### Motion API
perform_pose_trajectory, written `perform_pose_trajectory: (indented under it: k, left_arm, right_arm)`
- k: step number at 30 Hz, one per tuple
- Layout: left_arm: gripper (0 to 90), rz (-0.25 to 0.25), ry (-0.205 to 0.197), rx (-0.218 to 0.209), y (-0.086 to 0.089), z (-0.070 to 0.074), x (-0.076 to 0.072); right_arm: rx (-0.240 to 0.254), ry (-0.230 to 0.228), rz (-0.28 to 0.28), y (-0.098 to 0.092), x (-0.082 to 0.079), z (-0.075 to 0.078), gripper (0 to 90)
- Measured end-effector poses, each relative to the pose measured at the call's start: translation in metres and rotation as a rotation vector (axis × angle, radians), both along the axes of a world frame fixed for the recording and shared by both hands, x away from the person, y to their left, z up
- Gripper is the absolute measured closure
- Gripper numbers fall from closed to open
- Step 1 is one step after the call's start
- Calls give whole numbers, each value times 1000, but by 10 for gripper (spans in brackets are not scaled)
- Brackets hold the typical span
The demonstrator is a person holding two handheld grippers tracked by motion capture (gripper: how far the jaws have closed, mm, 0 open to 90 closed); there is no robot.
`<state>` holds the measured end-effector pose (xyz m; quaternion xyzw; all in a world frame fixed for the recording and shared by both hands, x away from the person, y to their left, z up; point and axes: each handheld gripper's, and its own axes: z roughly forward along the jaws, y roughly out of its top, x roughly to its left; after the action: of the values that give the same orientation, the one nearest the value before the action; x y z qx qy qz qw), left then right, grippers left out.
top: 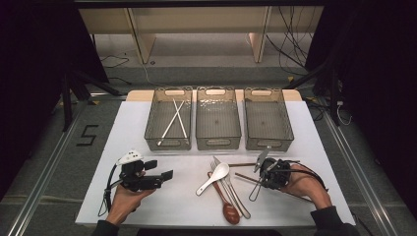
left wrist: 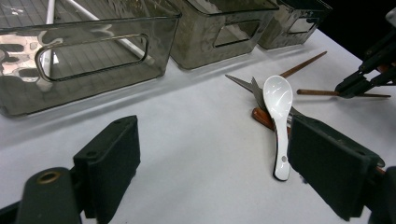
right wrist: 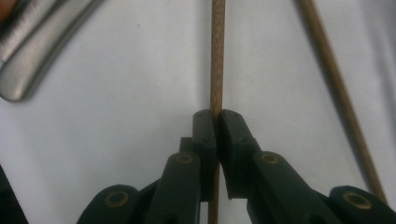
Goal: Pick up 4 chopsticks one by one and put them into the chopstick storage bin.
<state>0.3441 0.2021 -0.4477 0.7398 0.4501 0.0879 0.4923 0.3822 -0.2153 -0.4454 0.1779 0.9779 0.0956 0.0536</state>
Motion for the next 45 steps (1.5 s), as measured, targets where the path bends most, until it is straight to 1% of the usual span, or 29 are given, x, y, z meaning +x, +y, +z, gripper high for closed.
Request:
perform_pose_trajectory:
  k: [2,3,4,6,7,8,9,10,12,13,14,16,18,19,20,23,25,27,29,31,35,36,37,40,43,45]
  left_arm:
    - [168,2,1,-2,0,0,0]
    - [168,3,0,-2,0,0,0]
    - [168,4,0,-2,0,0,0]
    - [168,3,1,-2,0,0,0]
    - [168,0,2,0,0,0,0]
    - [168,0,2,-1,-1,0,0]
    - [168,-2,2,-1,-1,0,0]
    - [168,-1,3,-2,-2,0,0]
    - [168,-2,3,-6,-2,1,0]
    - [168,0,4,-12,-3,1,0]
    - [168,-1,6,-14,-3,1,0]
    - [168,1,5,-15,-4,2,0]
    - [168,-8,0,-14,-5,3,0]
    - [168,-12,-2,-11,-6,5,0]
    - [168,-15,-3,-13,-7,6,1]
    - [168,-34,1,-19,-10,11,1]
    - [170,-57,5,-9,-15,15,1]
    - [172,-84,12,2,-19,17,1]
    - [172,-115,27,5,-26,21,1]
    - [174,-143,38,15,-31,23,2]
    - [182,-183,61,45,-39,26,5]
    - [183,-193,72,51,-41,27,5]
    - [184,-206,83,64,-43,27,6]
    - [191,-231,99,88,-49,29,8]
    - [201,-270,118,122,-54,31,10]
    - [208,-290,122,140,-58,32,11]
  right_arm:
    - [37,-24,-6,-1,1,6,856]
    - [57,-29,-33,0,1,9,856]
    - [74,-40,-42,-1,1,12,856]
    - [113,-56,-81,-1,2,17,856]
    - [133,-57,-103,-1,2,19,856]
    - [165,-68,-120,-1,3,22,856]
    - [184,-67,-139,0,3,25,856]
    - [194,-81,-143,0,3,27,856]
    - [226,-88,-167,1,3,32,856]
    - [233,-96,-171,2,2,33,856]
    - [242,-106,-167,3,2,34,856]
    - [248,-106,-163,6,1,36,856]
    - [242,-114,-136,12,-1,36,855]
    - [235,-127,-114,15,-3,36,856]
    - [233,-129,-92,18,-4,36,856]
    - [221,-131,-52,28,-8,36,855]
    - [222,-138,-22,35,-12,37,855]
    - [212,-148,20,43,-16,39,855]
    - [205,-155,56,50,-20,40,856]
    - [201,-166,78,56,-23,41,856]
    - [186,-173,129,66,-28,41,856]
    - [185,-168,124,68,-30,40,856]
    - [183,-179,151,69,-30,39,855]
    - [170,-185,179,74,-32,38,855]
    - [165,-190,201,76,-34,37,856]
    - [160,-190,208,78,-36,37,855]
